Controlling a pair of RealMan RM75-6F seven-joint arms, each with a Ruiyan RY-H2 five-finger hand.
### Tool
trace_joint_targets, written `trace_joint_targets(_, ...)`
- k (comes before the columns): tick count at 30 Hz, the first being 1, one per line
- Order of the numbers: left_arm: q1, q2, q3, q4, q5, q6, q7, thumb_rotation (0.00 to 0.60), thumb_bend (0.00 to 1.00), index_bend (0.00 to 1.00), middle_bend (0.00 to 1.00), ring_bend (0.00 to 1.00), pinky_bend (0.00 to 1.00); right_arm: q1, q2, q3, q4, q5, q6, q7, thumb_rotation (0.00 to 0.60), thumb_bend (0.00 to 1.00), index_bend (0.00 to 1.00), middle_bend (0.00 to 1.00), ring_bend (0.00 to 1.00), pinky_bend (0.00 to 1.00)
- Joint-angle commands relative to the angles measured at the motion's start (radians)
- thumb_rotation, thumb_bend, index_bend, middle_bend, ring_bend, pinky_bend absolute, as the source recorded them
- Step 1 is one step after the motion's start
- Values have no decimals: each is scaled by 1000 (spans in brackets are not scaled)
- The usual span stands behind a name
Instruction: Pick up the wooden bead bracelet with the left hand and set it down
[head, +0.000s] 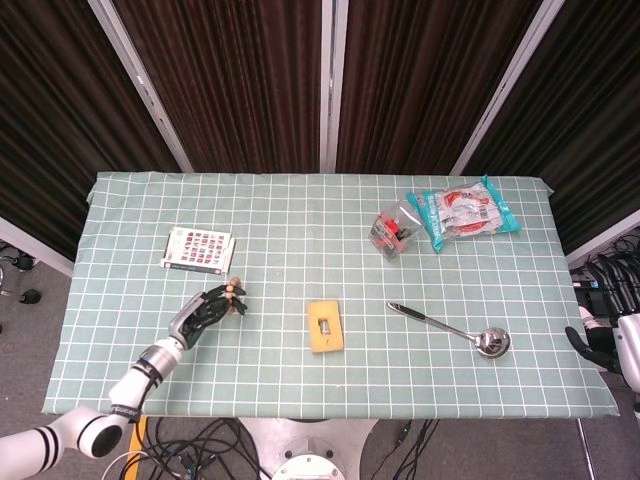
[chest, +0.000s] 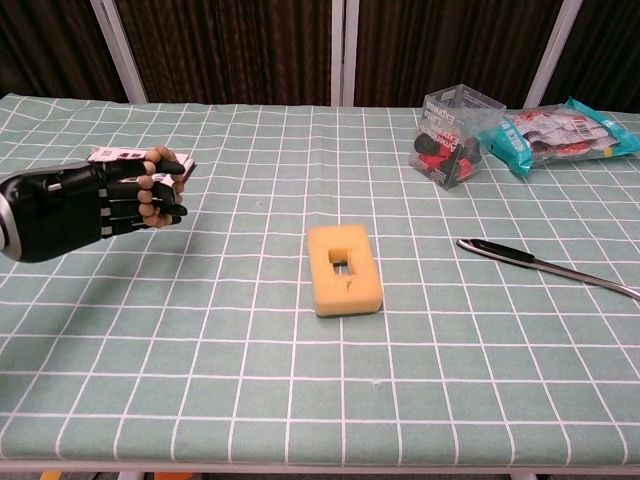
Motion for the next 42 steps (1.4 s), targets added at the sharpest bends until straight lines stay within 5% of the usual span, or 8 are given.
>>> trace_joint_targets(1, -5, 5, 11, 7, 13, 11, -13, 312, 430, 382, 525, 312, 95, 0, -1, 0, 1, 1, 0, 1, 600, 165, 0, 17, 0, 0)
trace_joint_targets(8, 13, -38, 14, 63, -9, 103, 163, 237, 358, 444, 558, 326, 102, -3, -1, -3, 1, -3, 2, 0, 600, 165, 0, 17, 0, 0)
trace_joint_targets(18, 24, -129, 58, 242, 87, 338, 910, 213, 291, 355, 361, 162, 95, -5, -3, -7, 0, -8, 4, -6, 600, 164, 0, 17, 0, 0)
trace_joint_targets(24, 44, -90, 54, 185, 98, 424, 1196, 307, 191, 324, 293, 123, 74, -8, -3, -12, 3, -6, 1, -1, 600, 165, 0, 17, 0, 0)
trace_joint_targets(26, 55, -68, 45, 160, 90, 452, 1251, 474, 177, 339, 308, 154, 94, -10, -2, -14, 4, -4, -2, 1, 600, 165, 0, 17, 0, 0)
trace_joint_targets(29, 88, -35, 21, 144, 84, 543, 1349, 600, 172, 363, 338, 235, 122, -12, 2, -21, 5, -1, -13, 6, 600, 165, 0, 16, 0, 0)
trace_joint_targets(34, 177, 51, -11, 110, 24, 660, 1340, 600, 173, 367, 352, 216, 102, -7, 16, -46, 2, 7, -70, 11, 600, 185, 0, 20, 0, 0)
trace_joint_targets(42, 328, 262, 81, -49, -52, 677, 1417, 600, 177, 242, 206, 76, 42, 11, -32, -61, 53, -32, -87, 26, 600, 207, 0, 0, 0, 0)
